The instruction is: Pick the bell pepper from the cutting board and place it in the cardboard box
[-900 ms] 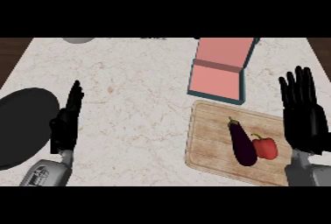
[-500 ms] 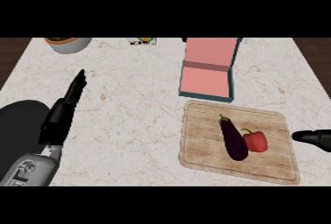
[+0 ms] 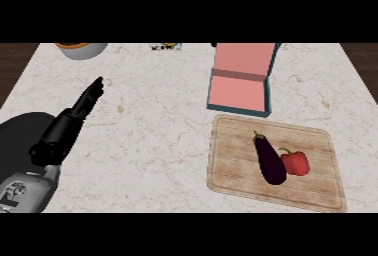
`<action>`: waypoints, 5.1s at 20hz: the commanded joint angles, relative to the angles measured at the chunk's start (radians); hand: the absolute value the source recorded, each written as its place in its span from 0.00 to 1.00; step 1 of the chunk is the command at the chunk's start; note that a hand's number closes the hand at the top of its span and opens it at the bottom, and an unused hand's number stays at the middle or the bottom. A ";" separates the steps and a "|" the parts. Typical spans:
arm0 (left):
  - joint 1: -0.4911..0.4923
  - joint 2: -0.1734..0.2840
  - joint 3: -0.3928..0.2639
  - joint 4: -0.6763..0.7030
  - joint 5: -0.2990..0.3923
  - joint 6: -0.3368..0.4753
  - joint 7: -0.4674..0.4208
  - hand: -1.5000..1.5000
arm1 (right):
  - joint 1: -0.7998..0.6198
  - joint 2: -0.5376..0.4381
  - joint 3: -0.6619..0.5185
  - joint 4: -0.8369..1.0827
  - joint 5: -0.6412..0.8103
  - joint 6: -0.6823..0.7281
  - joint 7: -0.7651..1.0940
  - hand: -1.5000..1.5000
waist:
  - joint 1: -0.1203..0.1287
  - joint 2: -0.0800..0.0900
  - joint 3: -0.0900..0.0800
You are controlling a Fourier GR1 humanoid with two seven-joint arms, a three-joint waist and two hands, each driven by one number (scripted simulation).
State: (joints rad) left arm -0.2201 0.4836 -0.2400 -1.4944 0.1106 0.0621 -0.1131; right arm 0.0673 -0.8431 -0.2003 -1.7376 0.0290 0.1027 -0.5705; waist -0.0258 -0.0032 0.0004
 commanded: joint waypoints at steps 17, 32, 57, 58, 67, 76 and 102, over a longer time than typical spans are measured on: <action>0.030 -0.033 0.019 -0.023 -0.041 -0.032 -0.016 0.50 | 0.213 -0.156 0.288 -0.579 0.703 0.184 0.589 0.00 | 0.018 0.000 -0.002; -0.021 -0.046 0.108 -0.025 -0.050 -0.148 0.046 0.50 | 0.003 0.175 0.708 -0.460 1.028 0.390 0.929 0.00 | 0.029 0.004 0.000; 0.006 -0.172 0.205 -0.046 -0.172 -0.229 0.031 0.50 | 0.028 0.292 0.558 -0.091 1.262 0.171 0.637 0.00 | 0.023 0.003 0.000; -0.011 -0.174 0.210 -0.079 -0.168 -0.249 0.092 0.50 | -0.015 0.319 0.536 -0.120 1.247 0.249 0.642 0.00 | 0.024 0.003 0.000; 0.083 -0.222 0.209 -0.070 -0.228 -0.248 -0.001 0.50 | -0.040 0.390 0.529 -0.009 1.367 0.205 0.660 0.00 | 0.026 0.003 0.000; -0.022 -0.235 0.262 -0.030 -0.219 -0.296 0.066 0.50 | -0.063 0.418 0.483 0.068 1.373 0.202 0.549 0.00 | 0.023 0.003 0.000; -0.002 -0.249 0.259 -0.045 -0.255 -0.293 0.032 0.50 | -0.534 0.841 0.912 0.231 1.094 0.099 0.360 1.00 | 0.041 0.003 0.000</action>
State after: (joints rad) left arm -0.2447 0.2416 0.0123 -1.5268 -0.1391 -0.2431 -0.0795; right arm -0.4030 -0.0305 0.6626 -1.4699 1.1739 0.2235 -0.2387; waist 0.0379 0.0010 -0.0041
